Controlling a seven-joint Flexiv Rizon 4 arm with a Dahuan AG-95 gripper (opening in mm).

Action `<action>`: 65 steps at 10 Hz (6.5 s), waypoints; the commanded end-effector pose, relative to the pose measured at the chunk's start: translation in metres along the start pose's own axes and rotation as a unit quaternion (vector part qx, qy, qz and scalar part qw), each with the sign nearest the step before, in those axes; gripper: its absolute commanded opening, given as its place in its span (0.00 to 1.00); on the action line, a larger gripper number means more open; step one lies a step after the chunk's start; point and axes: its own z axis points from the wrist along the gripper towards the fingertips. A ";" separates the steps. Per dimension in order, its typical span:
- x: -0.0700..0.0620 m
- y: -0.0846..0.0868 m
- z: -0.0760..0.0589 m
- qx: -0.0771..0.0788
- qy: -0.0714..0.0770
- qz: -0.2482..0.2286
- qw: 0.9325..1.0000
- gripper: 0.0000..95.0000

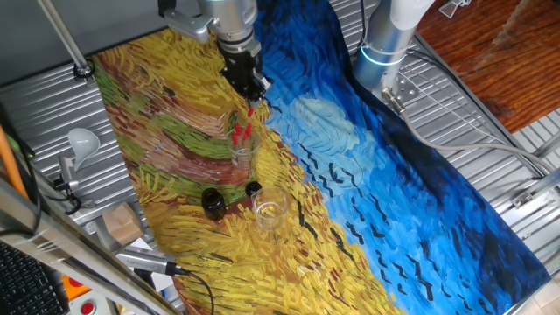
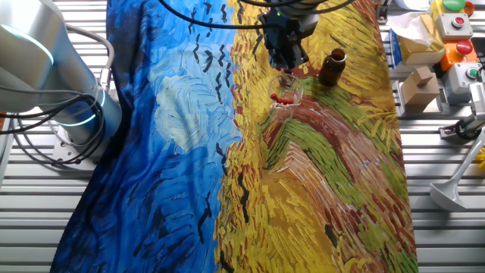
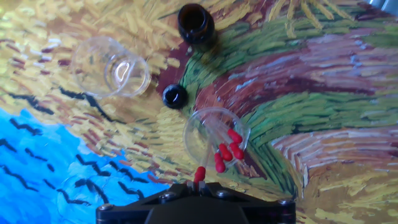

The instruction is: Transfer liquid using a dropper

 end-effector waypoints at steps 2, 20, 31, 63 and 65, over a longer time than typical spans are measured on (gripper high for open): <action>-0.001 0.000 0.000 -0.003 0.000 -0.012 1.000 0.00; 0.000 0.004 -0.009 0.002 0.009 -0.013 1.000 0.00; -0.018 0.012 -0.041 -0.004 0.010 -0.011 1.000 0.00; -0.105 0.015 -0.037 0.008 0.014 0.023 1.000 0.00; -0.105 0.015 -0.037 0.008 0.016 0.007 1.000 0.00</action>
